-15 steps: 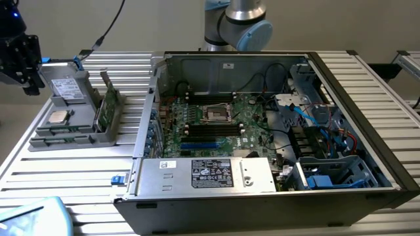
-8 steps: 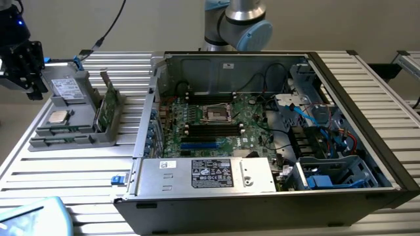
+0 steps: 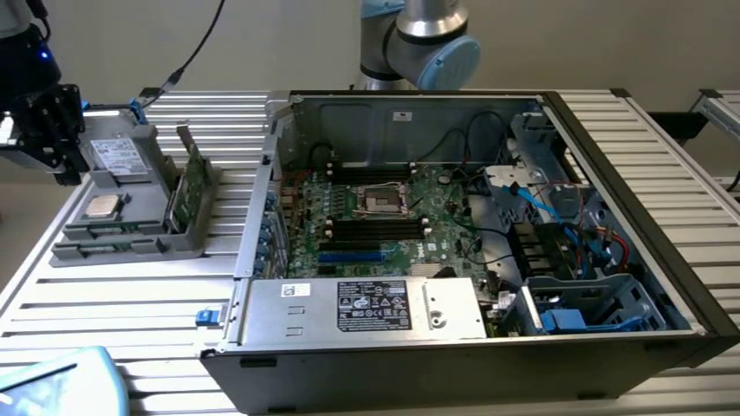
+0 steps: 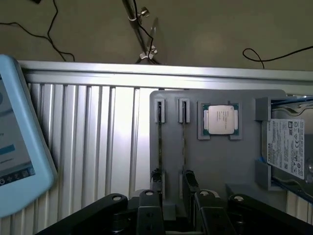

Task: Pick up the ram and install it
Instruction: 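Pick up the ram and move it above insertion slot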

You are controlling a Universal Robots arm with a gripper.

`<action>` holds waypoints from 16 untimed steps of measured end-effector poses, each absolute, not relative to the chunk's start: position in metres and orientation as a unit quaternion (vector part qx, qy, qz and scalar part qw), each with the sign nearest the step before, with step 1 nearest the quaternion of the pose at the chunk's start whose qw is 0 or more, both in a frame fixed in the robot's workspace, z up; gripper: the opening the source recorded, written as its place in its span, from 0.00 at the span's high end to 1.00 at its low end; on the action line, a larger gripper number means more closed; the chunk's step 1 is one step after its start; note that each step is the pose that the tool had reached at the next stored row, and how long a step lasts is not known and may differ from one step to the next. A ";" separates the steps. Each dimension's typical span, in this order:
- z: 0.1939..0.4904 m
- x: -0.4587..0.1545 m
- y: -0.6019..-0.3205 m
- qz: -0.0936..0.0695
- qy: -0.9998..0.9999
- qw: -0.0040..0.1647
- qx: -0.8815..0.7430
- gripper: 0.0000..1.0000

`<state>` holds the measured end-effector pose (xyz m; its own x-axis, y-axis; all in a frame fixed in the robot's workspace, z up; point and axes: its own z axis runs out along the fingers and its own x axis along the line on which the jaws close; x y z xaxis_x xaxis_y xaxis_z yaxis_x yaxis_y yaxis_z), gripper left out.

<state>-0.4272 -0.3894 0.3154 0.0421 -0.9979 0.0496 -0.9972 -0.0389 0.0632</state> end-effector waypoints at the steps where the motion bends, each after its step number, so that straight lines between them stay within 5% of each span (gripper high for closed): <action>1: 0.314 -0.427 -0.390 -0.004 -0.692 0.040 0.721 0.69; 16: 0.290 -0.426 -0.396 -0.003 -0.692 0.035 0.721 0.69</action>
<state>-0.4260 -0.3956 0.2898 0.0431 -0.9981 0.0444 -0.9977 -0.0407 0.0543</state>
